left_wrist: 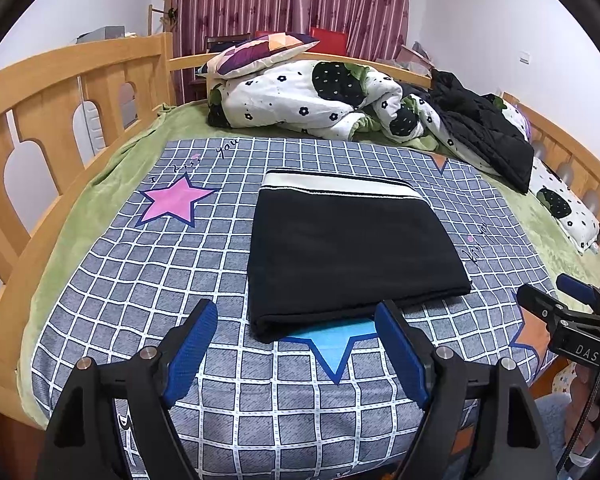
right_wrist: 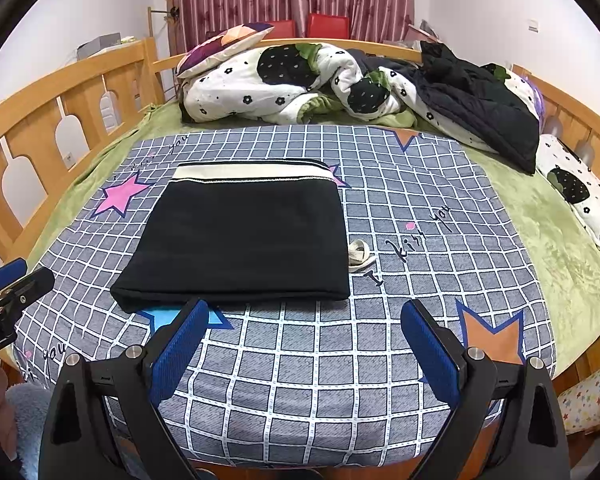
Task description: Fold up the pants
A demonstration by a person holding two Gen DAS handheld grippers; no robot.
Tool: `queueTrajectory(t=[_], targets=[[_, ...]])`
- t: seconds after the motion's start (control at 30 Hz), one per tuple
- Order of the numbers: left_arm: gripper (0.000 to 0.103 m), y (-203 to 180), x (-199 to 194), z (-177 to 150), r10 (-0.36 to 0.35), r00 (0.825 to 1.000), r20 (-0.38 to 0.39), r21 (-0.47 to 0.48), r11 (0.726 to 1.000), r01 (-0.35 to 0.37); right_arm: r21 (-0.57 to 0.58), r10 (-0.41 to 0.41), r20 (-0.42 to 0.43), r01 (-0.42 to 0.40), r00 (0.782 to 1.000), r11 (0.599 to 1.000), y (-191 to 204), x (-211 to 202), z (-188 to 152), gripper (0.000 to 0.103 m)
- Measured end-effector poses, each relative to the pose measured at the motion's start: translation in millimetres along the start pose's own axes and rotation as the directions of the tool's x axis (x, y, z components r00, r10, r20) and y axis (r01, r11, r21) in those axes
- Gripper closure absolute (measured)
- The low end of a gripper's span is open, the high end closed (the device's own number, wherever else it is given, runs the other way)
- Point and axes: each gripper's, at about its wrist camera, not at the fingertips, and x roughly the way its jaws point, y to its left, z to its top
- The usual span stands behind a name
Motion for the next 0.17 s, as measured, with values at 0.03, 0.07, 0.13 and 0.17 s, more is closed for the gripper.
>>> queueTrajectory(t=[0.03, 0.07, 0.13, 0.17], targets=[[0.023, 0.5, 0.1, 0.2, -0.001, 1.000, -0.002, -0.002, 1.000, 0.001, 0.000, 0.001, -0.002, -0.001, 1.000, 1.000, 0.5, -0.1, -0.1, 0.007], [0.023, 0.9, 0.2, 0.4, -0.002, 1.000, -0.002, -0.002, 1.000, 0.002, -0.002, 0.002, 0.000, -0.002, 1.000, 1.000, 1.0, -0.6, -0.3, 0.007], [0.023, 0.9, -1.8, -0.2, -0.023, 1.000, 0.013, -0.001, 1.000, 0.023, -0.005, 0.005, 0.004, -0.005, 1.000, 1.000, 1.8, -1.3, -0.4, 0.007], [0.023, 1.8, -2.2, -0.7, -0.036, 0.999, 0.017, 0.001, 0.999, 0.036, -0.008, 0.006, 0.005, -0.006, 1.000, 1.000, 1.8, -1.3, -0.5, 0.007]])
